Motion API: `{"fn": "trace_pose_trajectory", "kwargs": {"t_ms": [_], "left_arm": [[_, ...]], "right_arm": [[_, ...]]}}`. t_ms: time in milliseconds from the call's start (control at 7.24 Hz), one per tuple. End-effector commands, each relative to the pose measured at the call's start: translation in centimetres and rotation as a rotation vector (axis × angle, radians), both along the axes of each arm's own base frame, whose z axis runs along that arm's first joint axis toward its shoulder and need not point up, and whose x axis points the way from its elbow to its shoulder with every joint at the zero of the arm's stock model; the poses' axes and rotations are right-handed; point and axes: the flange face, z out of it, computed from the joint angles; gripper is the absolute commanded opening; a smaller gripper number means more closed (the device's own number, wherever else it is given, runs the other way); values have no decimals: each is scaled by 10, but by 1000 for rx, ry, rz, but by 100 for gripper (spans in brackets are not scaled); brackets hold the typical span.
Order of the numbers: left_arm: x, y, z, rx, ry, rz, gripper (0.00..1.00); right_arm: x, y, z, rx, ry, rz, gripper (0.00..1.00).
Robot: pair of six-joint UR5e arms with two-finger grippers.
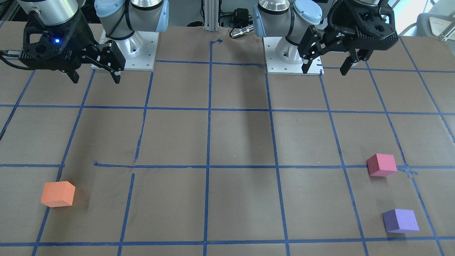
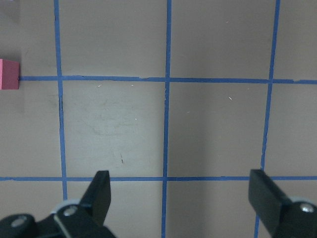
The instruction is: Arrange blocks in a line
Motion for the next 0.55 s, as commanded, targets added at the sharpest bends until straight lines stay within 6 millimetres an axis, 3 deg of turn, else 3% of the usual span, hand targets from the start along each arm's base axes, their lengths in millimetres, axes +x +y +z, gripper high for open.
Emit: {"fn": "trace_pose_trajectory", "kwargs": {"t_ms": [0,414], "left_arm": [[-1,0,-1,1,0,-1,100],[-1,1,2,-7,-2,-4,100]], "right_arm": [[-1,-2,-3,5,3,-13,100],[-2,-4,-5,9,6,-2,100]]}}
